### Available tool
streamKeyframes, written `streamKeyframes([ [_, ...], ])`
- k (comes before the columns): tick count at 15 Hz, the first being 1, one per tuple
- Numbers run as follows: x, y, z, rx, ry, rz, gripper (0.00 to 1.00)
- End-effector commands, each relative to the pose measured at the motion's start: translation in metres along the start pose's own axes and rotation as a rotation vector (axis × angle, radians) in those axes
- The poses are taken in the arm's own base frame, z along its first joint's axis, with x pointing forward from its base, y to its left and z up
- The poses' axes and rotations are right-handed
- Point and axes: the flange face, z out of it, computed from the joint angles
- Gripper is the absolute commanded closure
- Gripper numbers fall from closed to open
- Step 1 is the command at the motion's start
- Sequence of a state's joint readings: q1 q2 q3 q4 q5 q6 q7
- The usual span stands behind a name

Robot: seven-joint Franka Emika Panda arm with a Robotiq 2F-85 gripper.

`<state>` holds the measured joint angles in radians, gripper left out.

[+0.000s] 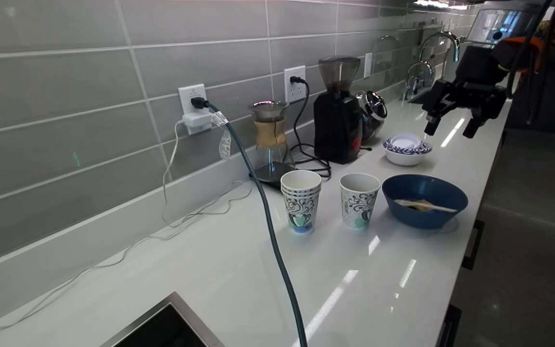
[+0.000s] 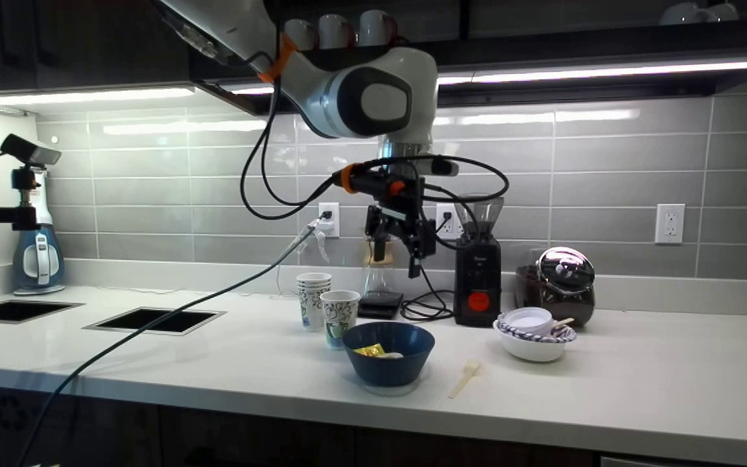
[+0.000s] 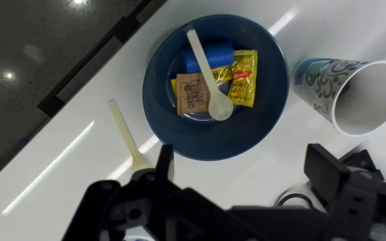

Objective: Remove the white fork from the dark blue bowl and put it on the right side of the counter.

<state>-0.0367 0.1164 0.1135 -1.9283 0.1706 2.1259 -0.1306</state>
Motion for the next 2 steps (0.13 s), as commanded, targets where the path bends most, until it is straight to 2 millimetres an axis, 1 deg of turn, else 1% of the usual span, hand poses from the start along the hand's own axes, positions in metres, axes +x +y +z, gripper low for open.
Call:
streamKeyframes([
  [1,-0.0035,-0.0050,-0.0033,-0.001,-0.001,-0.007,0.00],
  [2,-0.0060,-0.0071,-0.0049,-0.002,0.000,-0.010,0.00],
])
